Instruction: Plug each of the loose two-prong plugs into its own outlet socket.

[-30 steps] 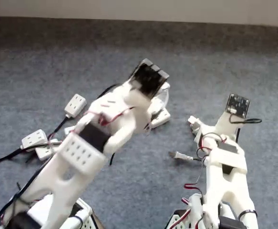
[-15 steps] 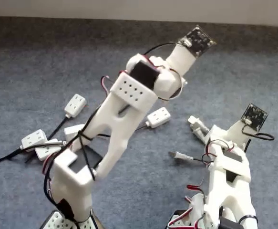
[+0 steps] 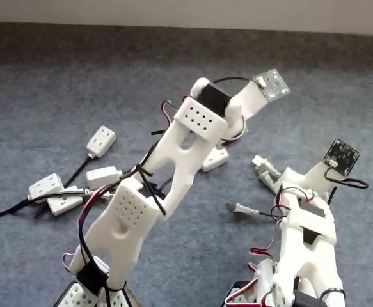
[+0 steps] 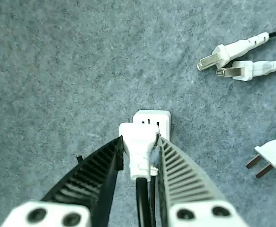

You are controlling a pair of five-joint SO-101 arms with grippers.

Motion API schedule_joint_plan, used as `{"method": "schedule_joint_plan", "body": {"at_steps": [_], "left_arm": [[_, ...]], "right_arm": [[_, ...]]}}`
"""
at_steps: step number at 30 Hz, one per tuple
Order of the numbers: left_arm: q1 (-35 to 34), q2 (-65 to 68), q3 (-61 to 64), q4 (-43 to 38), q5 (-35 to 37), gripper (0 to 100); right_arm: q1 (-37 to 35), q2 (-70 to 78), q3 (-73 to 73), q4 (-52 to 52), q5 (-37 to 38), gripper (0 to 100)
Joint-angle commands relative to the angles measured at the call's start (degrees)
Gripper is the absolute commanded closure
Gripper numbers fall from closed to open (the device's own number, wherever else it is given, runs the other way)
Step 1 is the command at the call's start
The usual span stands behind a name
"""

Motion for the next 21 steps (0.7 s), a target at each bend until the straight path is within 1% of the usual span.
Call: {"method": "schedule_joint_plan", "body": {"at_steps": [1,11,16,21], "left_arm": [[0.3,0.7,-2.3,0.6,-1.5,99],[0.2,2.1,-2.3,2.0,-1.2,99],[-0.3,2.5,-2.2,2.1,3.9,99],[-0.3,2.5,-2.2,1.9,4.2,99]], "right_arm": [[0.5,-1.1,0.0,-1.4,-0.6,99.1],[0.5,-1.1,0.0,-1.4,-0.6,99.1],[0.5,-1.1,0.0,-1.4,-0.6,99.1],[0.5,-1.1,0.0,-1.4,-0.6,99.1]]}}
